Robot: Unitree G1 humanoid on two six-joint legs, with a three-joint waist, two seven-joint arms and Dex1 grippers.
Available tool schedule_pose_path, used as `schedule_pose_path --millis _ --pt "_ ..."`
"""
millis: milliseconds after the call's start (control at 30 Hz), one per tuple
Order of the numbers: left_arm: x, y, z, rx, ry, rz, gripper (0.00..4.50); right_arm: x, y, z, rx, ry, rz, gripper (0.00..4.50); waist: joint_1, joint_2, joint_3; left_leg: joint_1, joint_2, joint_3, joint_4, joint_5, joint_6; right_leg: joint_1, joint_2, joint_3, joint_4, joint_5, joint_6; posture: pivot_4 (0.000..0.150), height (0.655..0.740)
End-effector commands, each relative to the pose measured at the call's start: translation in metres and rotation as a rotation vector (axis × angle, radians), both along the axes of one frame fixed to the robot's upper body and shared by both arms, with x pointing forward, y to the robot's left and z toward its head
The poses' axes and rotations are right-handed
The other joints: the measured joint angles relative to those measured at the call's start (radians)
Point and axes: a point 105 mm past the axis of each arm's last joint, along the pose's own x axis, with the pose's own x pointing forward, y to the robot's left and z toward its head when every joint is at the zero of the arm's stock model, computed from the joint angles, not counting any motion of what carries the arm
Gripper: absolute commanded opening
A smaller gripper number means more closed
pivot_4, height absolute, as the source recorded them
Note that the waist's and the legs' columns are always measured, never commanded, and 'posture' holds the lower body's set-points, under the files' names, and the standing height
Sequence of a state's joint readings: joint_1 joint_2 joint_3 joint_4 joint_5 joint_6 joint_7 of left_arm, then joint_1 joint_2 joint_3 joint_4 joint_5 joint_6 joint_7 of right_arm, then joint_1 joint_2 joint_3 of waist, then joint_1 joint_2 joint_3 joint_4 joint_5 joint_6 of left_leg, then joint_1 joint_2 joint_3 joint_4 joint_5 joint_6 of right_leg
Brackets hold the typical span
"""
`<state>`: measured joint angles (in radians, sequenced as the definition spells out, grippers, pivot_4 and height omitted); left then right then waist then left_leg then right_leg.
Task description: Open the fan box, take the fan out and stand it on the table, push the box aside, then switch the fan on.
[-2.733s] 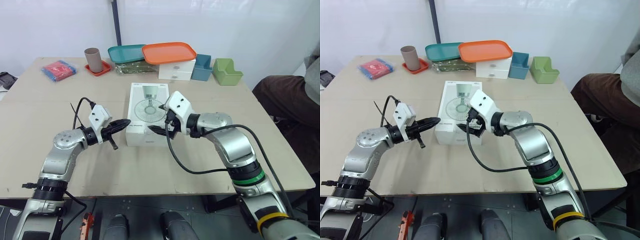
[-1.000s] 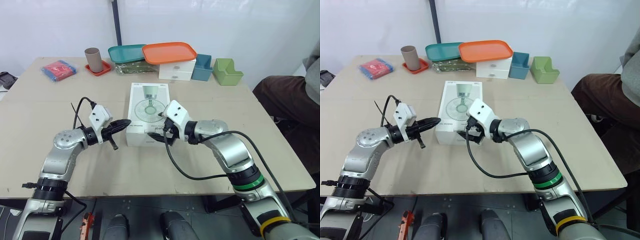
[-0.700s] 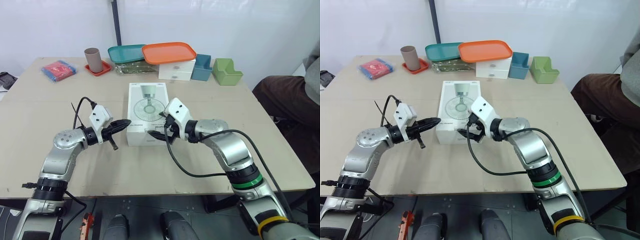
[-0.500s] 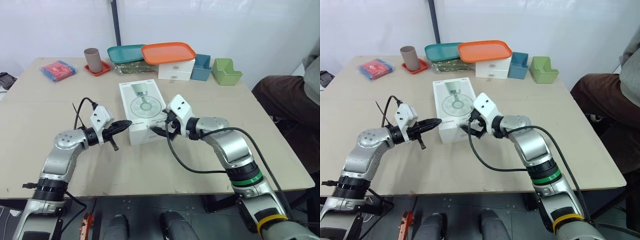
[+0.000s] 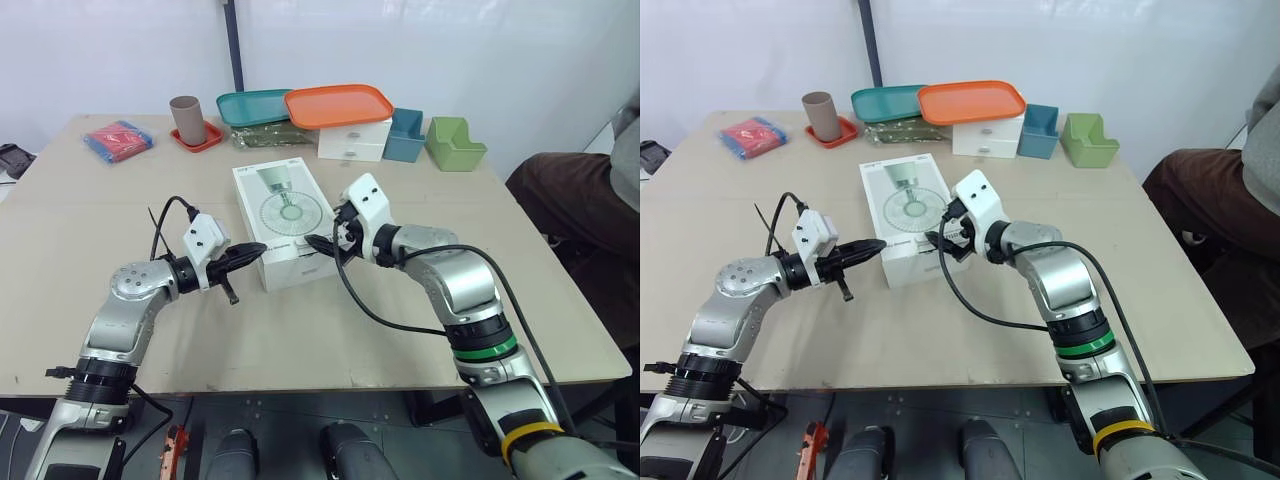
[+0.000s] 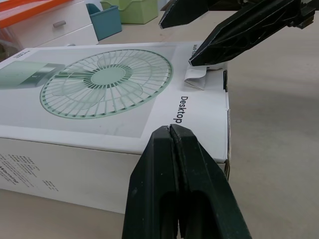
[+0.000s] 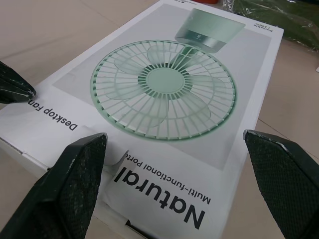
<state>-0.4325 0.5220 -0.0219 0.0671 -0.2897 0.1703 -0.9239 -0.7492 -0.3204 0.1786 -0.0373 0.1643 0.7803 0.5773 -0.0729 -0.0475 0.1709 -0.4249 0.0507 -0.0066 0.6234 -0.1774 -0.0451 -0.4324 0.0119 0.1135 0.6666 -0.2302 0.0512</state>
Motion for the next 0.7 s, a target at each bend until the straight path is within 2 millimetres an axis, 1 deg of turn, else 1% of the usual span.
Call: schedule_pose_path --millis 33,133,267,400,500,633,700 --pt "-0.005 -0.007 -0.017 0.050 0.046 -0.036 0.11 -0.007 -0.007 0.014 0.063 -0.013 0.029 4.50 0.000 0.000 0.000 0.000 0.000 0.000 0.000 0.000 0.000 0.000 0.000 0.000 0.000 0.000 0.000 0.150 0.7400" --pt "-0.006 -0.007 -0.018 0.051 0.051 -0.040 0.11 -0.013 -0.011 0.020 0.090 -0.019 0.062 4.50 0.001 0.000 0.000 0.000 0.000 0.000 0.000 0.000 0.000 0.000 0.000 0.000 0.000 0.000 0.000 0.150 0.7400" --pt "-0.006 -0.008 -0.018 0.050 0.050 -0.040 0.11 -0.008 -0.030 0.020 0.109 0.004 0.006 4.50 0.001 0.000 0.000 0.000 0.000 0.000 0.000 0.000 0.000 0.000 0.000 0.000 0.000 0.000 0.000 0.150 0.7400" --pt "-0.005 -0.008 -0.018 0.048 0.050 -0.040 0.11 -0.010 -0.035 0.019 0.118 0.013 0.010 4.50 0.001 0.000 0.000 0.000 0.000 0.000 0.000 0.000 0.000 0.000 0.000 0.000 0.000 0.000 0.000 0.150 0.7400" --pt "-0.005 -0.008 -0.018 0.046 0.049 -0.040 0.11 -0.017 -0.032 0.016 0.108 0.007 0.054 4.50 0.001 0.000 0.000 0.000 0.000 0.000 -0.001 0.000 0.000 0.000 0.000 0.000 0.000 -0.001 0.000 0.150 0.7400" --pt "-0.006 -0.008 -0.018 0.047 0.047 -0.038 0.11 -0.038 -0.030 0.000 0.073 0.039 0.152 4.50 0.003 0.000 0.000 0.000 -0.001 0.000 -0.001 0.000 0.000 0.001 0.000 0.000 -0.001 -0.001 0.001 0.150 0.7400" --pt "-0.006 -0.008 -0.017 0.046 0.046 -0.038 0.11 -0.043 -0.031 -0.004 0.061 0.047 0.172 4.50 0.003 0.000 0.000 0.000 -0.001 0.000 -0.001 0.000 0.000 0.001 -0.001 0.000 -0.001 -0.001 0.001 0.150 0.7400"
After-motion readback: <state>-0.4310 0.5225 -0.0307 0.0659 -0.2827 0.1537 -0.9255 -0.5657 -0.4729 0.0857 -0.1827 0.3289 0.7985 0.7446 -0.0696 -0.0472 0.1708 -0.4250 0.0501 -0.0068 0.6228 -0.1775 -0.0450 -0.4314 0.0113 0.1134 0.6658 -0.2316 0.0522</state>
